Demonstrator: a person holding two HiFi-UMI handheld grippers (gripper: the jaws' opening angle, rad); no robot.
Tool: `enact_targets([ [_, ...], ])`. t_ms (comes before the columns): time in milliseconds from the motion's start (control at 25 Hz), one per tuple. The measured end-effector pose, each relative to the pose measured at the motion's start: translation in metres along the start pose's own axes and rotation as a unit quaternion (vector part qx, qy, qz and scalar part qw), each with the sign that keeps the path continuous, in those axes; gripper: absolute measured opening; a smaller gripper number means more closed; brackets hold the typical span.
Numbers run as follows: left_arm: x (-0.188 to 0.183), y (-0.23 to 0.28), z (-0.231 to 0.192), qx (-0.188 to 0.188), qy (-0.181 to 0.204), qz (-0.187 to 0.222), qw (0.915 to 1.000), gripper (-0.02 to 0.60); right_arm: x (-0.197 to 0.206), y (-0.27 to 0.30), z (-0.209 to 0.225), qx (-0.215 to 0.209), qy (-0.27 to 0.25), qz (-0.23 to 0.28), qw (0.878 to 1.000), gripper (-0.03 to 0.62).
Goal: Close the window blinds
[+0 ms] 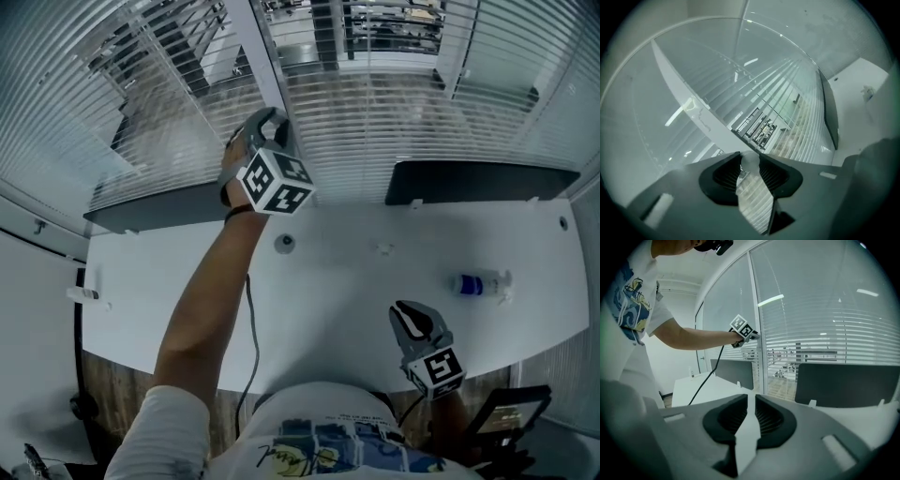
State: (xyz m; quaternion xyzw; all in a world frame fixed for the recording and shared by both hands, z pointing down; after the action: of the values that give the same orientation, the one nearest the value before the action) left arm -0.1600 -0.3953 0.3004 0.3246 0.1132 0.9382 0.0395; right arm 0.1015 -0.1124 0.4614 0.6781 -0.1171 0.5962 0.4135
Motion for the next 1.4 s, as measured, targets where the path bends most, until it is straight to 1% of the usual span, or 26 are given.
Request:
enact_targets([
  [120, 0.001, -0.001, -0.002, 0.004, -0.064, 0.006, 0.9979, 0.126, 0.003, 0.0, 0.0, -0.002, 0.004, 0.0, 1.0, 0.037],
  [240, 0.002, -0.002, -0.005, 0.006, -0.121, 0.01, 0.9926, 0.126, 0.0, 0.0, 0.0, -0.003, 0.002, 0.002, 1.0, 0.037],
  [360, 0.003, -0.003, -0.007, 0.008, -0.163, 0.013, 0.9866, 0.126, -0.001, 0.0, 0.001, -0.001, 0.001, 0.003, 1.0, 0.037],
  [480, 0.005, -0.003, -0.008, 0.01, -0.196, 0.015, 0.9805, 0.126, 0.0, 0.0, 0.001, -0.003, -0.004, -0.003, 1.0, 0.037],
  [600, 0.006, -0.004, -0.011, 0.015, -0.241, 0.019, 0.9701, 0.126, 0.001, 0.0, 0.0, -0.007, -0.002, -0.006, 1.0, 0.037],
  [840, 0.009, -0.004, -0.015, 0.022, -0.335, 0.031, 0.9413, 0.126, -0.001, 0.001, -0.002, -0.009, 0.0, -0.007, 1.0, 0.037],
  [960, 0.011, -0.005, -0.017, 0.023, -0.36, 0.035, 0.932, 0.126, 0.0, 0.001, 0.0, -0.008, -0.006, -0.002, 1.0, 0.037],
  [1120, 0.013, -0.005, -0.017, 0.023, -0.389, 0.038, 0.9203, 0.126, 0.002, 0.001, -0.001, -0.009, 0.002, -0.007, 1.0, 0.037],
  [1240, 0.013, -0.005, -0.017, 0.029, -0.413, 0.04, 0.9096, 0.126, 0.0, 0.002, -0.001, -0.01, -0.002, -0.005, 1.0, 0.037],
  [1320, 0.013, -0.006, -0.017, 0.029, -0.419, 0.04, 0.9065, 0.126, 0.002, 0.002, 0.0, -0.01, -0.001, -0.004, 1.0, 0.037],
  [1400, 0.013, -0.005, -0.016, 0.029, -0.416, 0.04, 0.9081, 0.126, 0.0, 0.002, -0.001, -0.011, -0.002, -0.003, 1.0, 0.037],
])
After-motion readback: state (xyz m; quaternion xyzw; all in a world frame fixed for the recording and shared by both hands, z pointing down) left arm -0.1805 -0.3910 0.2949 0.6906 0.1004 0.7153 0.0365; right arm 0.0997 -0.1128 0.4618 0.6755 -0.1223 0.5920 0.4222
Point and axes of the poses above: the fingertips, and each gripper's own axes: y forward along the fingers, z to its right, x out of its underside, the point moved 6 cm from there along -y, backward along the fingers, and after that the axes turned 3 degrees about -z, right-handed, at the moved point
